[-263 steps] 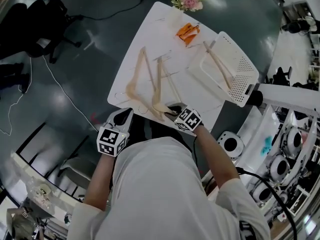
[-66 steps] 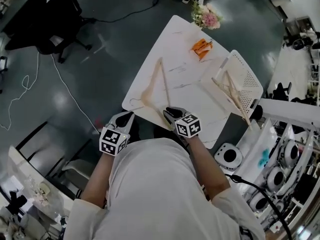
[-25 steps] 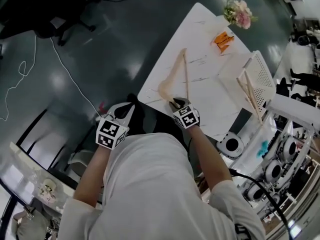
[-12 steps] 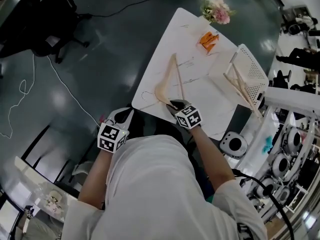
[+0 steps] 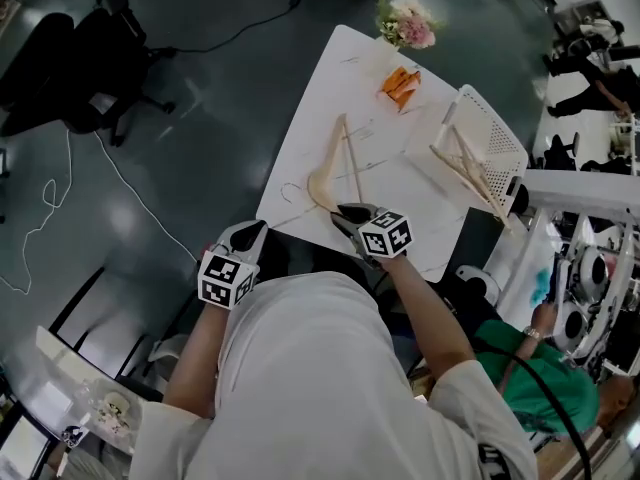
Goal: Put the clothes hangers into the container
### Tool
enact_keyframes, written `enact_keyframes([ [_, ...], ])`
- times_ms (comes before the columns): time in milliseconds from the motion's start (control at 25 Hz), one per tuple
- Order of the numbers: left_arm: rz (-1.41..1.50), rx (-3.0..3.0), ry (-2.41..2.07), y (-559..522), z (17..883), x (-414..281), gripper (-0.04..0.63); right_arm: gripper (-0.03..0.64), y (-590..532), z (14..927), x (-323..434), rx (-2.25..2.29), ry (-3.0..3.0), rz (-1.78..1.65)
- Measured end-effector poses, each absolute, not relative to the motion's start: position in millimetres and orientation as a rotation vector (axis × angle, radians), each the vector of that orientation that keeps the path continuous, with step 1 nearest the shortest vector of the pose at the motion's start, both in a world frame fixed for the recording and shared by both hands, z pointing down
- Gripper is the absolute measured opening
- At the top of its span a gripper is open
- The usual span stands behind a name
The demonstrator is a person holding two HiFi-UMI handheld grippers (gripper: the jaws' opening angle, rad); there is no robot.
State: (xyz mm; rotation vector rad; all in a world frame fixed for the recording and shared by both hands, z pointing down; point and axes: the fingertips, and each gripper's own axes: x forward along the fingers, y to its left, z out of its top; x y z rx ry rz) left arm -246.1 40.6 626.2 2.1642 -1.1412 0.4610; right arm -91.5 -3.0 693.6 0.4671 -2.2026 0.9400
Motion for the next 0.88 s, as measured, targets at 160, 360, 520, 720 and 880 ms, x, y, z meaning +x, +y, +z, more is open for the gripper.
enact_keyframes([
  [160, 0.462, 2.188, -1.132, 35, 622, -235, 0.002, 0.081, -10, 676, -86, 0.481, -2.243, 0.982],
  [360, 0.469, 2.208, -1.123, 26, 617, -224, 0.002, 0.081, -16, 649, -78, 0.466, -2.29, 0.995],
  [520, 0.466, 2.232, -1.113, 19, 612, -212, 0.002, 0.081, -20, 623, -70, 0.458, -2.331, 1.025],
  [720, 0.457, 2.257, -1.092, 15, 606, -194, 0.002, 0.081, -22, 592, -57, 0.454, -2.381, 1.037],
  [880, 0.452, 2.284, -1.066, 8, 598, -175, 0.002, 0.081, -27, 571, -44, 0.458, -2.409, 1.008],
])
